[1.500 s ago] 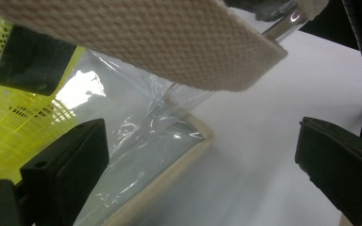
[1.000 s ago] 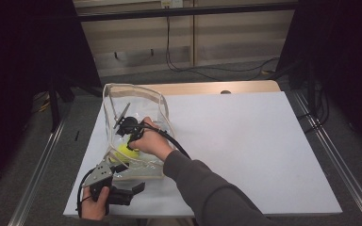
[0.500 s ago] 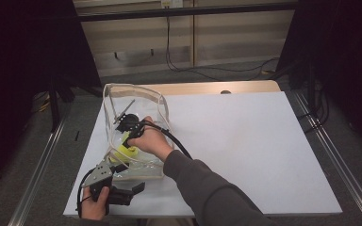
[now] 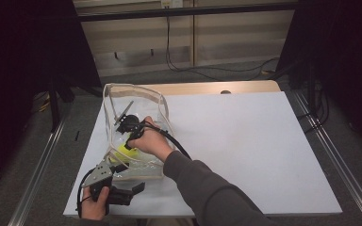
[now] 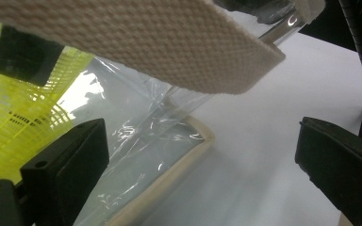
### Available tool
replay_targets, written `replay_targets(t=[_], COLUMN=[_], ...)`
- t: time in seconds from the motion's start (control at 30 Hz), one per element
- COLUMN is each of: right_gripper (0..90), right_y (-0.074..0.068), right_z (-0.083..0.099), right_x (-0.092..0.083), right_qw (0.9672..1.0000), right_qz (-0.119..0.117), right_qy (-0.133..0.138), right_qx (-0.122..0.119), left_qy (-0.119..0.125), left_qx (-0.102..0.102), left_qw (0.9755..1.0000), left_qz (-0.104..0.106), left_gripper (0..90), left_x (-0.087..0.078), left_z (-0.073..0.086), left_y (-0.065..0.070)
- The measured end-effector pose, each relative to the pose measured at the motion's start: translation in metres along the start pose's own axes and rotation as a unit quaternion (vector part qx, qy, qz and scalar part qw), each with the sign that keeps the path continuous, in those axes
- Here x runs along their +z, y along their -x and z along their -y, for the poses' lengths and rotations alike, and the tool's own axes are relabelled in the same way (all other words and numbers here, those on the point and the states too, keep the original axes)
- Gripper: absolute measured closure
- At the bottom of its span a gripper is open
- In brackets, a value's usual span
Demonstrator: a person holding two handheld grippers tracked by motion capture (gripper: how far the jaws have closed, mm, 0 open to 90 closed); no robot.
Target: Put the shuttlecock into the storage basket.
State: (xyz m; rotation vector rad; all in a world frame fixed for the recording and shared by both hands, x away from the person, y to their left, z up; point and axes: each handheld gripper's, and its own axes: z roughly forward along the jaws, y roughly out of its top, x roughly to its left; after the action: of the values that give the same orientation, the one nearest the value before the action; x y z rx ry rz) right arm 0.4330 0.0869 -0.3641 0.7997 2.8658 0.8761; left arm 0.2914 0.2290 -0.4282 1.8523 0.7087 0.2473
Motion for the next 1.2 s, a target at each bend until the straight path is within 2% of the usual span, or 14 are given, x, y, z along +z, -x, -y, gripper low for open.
replay_targets(t=[0.03, 0.13, 0.27, 0.37, 0.5, 0.6, 0.73, 0.87, 0.93, 1.0, 1.03, 1.07, 1.1, 1.2], right_gripper=[87.5, 90.0, 90.0, 90.0, 90.0, 89.9, 89.8, 87.8, 74.4, 48.9, 41.5, 35.4, 33.2, 23.2], right_y=[0.0, 0.0, 0.003, 0.004, 0.002, -0.001, -0.001, 0.0, 0.001, 0.001, 0.002, 0.003, 0.005, 0.007], right_z=[0.0, 0.0, 0.0, 0.0, -0.001, -0.002, -0.003, -0.002, -0.002, -0.001, 0.0, 0.0, 0.001, 0.0], right_x=[0.0, 0.0, -0.005, -0.006, -0.005, -0.006, -0.005, -0.004, -0.002, 0.0, 0.0, -0.001, -0.003, -0.015], right_qw=[1.0, 1.0, 0.9977, 0.9953, 0.9928, 0.9919, 0.9903, 0.9924, 0.9939, 0.9958, 0.9962, 0.9956, 0.9949, 0.9938], right_qz=[0.001, -0.001, -0.045, -0.064, -0.072, -0.078, -0.086, -0.069, -0.058, -0.034, -0.017, -0.007, -0.002, 0.012], right_qy=[0.0, 0.007, 0.04, 0.059, 0.083, 0.092, 0.1, 0.093, 0.078, 0.06, 0.052, 0.046, 0.047, 0.055], right_qx=[-0.002, -0.002, 0.031, 0.044, 0.046, 0.04, 0.044, 0.043, 0.053, 0.059, 0.068, 0.081, 0.089, 0.096], left_qy=[0.0, 0.001, 0.0, 0.001, 0.001, 0.003, 0.002, 0.001, 0.0, 0.003, 0.002, 0.002, 0.002, 0.002], left_qx=[0.0, -0.001, 0.0, 0.0, -0.001, 0.0, 0.0, 0.001, 0.001, 0.0, -0.001, -0.001, -0.001, 0.0], left_qw=[1.0, 1.0, 1.0, 1.0, 1.0, 1.0, 1.0, 1.0, 1.0, 1.0, 1.0, 1.0, 1.0, 1.0], left_qz=[0.0, 0.0, 0.0, 0.0, 0.0, 0.0, 0.0, 0.001, 0.001, 0.001, 0.0, 0.0, 0.0, 0.0], left_gripper=[3.1, 3.1, 3.2, 3.1, 3.2, 3.2, 3.1, 3.2, 3.1, 3.2, 3.1, 3.1, 3.2, 3.1], left_x=[0.0, 0.0, 0.0, 0.0, 0.0, 0.0, 0.0, -0.001, -0.001, -0.001, -0.001, -0.001, -0.001, -0.001], left_z=[0.0, 0.0, 0.0, 0.0, 0.0, 0.0, 0.0, -0.001, -0.001, 0.0, 0.0, 0.0, 0.0, 0.0], left_y=[0.0, 0.0, 0.0, 0.0, 0.0, 0.0, 0.0, 0.0, 0.0, 0.0, 0.0, 0.0, 0.0, 0.0])
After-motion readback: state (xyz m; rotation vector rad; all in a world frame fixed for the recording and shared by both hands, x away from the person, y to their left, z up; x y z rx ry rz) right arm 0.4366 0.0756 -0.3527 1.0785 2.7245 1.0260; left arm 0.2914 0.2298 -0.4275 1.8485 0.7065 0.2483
